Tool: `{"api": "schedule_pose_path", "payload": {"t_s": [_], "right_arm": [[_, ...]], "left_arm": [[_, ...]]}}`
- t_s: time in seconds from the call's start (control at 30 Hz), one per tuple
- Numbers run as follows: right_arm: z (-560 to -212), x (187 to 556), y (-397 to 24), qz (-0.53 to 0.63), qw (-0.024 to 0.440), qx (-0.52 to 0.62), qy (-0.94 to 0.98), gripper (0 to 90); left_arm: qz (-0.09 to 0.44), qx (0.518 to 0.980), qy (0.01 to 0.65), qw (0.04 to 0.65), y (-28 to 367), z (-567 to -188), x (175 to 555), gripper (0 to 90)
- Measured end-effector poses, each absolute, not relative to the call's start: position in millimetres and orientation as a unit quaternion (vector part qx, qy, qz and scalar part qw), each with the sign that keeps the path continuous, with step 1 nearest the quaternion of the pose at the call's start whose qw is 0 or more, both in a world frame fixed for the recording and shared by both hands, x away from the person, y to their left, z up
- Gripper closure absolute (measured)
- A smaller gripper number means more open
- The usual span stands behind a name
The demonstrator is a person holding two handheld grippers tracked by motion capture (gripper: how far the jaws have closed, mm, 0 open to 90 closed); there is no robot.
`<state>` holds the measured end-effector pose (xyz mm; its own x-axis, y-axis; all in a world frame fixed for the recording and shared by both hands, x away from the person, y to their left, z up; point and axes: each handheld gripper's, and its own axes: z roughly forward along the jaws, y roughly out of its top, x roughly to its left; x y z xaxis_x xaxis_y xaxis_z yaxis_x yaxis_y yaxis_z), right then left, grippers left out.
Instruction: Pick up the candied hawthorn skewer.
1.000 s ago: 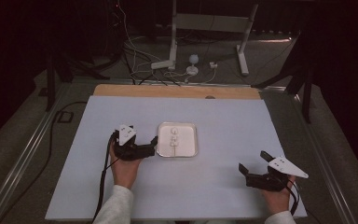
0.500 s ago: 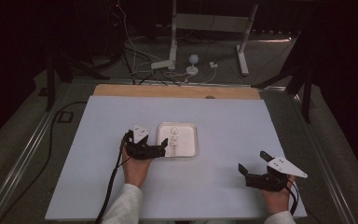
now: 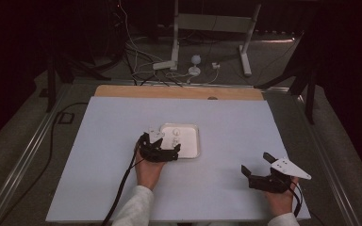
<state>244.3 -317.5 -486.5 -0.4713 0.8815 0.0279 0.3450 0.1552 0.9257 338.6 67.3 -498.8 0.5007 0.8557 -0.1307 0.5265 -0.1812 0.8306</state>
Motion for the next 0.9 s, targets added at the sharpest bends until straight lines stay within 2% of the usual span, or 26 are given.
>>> {"api": "schedule_pose_path", "payload": {"t_s": [0.17, 0.47, 0.57, 0.6, 0.63, 0.73, 0.9], "right_arm": [[-486.7, 244.4, -317.6, 0.484, 0.277, 0.433, 0.708, 0.0], [-486.7, 244.4, -317.4, 0.484, 0.277, 0.433, 0.708, 0.0], [-486.8, 244.5, -317.7, 0.484, 0.277, 0.433, 0.708, 0.0], [-486.8, 244.6, -317.7, 0.484, 0.277, 0.433, 0.708, 0.0], [-486.8, 244.6, -317.7, 0.484, 0.277, 0.433, 0.708, 0.0], [-486.7, 244.5, -317.8, 0.485, 0.276, 0.434, 0.708, 0.0], [-486.7, 244.4, -318.3, 0.486, 0.275, 0.435, 0.706, 0.0]], "left_arm": [[0.167, 0.764, 0.455, 0.425, 56.7, -505.2, 340.0, 3.5], [0.164, 0.778, 0.461, 0.394, 46.2, -513.0, 341.9, 5.2], [0.162, 0.785, 0.461, 0.381, 43.2, -515.6, 342.7, 11.6], [0.161, 0.787, 0.46, 0.377, 42.9, -516.3, 342.9, 17.6], [0.158, 0.789, 0.464, 0.371, 42.4, -517.1, 343.4, 17.6], [0.146, 0.79, 0.47, 0.366, 42.6, -518.6, 344.8, 31.7], [0.124, 0.788, 0.485, 0.359, 45.3, -516.9, 346.1, 47.8]]}}
